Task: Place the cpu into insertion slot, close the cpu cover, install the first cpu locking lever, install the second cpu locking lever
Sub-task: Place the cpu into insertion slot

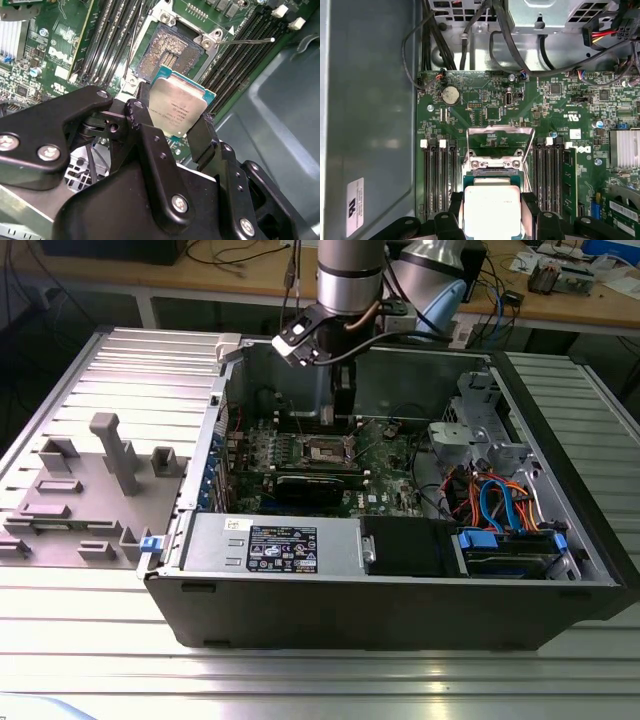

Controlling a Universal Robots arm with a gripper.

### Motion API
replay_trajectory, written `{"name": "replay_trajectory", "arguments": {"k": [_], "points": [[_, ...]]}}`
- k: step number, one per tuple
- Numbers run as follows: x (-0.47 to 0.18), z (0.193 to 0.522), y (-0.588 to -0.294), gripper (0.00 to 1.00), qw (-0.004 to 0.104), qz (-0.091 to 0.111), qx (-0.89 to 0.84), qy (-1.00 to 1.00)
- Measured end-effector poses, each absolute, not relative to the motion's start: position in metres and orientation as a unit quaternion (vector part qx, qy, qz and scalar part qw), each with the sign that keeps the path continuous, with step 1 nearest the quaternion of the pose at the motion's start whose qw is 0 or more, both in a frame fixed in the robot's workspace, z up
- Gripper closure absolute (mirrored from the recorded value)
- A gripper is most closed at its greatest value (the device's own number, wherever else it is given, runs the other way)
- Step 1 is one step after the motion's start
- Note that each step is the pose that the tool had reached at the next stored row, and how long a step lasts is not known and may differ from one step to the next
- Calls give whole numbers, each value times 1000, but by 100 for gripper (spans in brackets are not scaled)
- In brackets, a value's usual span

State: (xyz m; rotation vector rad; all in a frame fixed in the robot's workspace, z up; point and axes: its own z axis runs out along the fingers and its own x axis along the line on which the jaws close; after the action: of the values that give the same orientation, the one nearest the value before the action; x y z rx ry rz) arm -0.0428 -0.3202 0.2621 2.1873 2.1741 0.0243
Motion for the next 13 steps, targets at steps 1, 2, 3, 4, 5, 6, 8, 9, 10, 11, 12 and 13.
{"name": "replay_trajectory", "arguments": {"k": [1,2,3,4,5,6,8,9,10,11,12,13], "points": [[-43,260,-320,46,29,8,709,705],[-43,257,-320,46,29,8,709,705],[-43,255,-320,46,29,8,709,705],[-43,253,-320,46,29,8,709,705],[-43,251,-320,46,29,8,709,705],[-43,249,-320,46,29,8,709,705],[-43,246,-320,46,29,8,709,705],[-43,244,-320,46,29,8,709,705],[-43,242,-320,46,30,9,709,705],[-43,241,-320,46,30,9,709,705],[-43,239,-320,46,31,10,709,705],[-44,238,-320,46,31,10,708,705]]}}
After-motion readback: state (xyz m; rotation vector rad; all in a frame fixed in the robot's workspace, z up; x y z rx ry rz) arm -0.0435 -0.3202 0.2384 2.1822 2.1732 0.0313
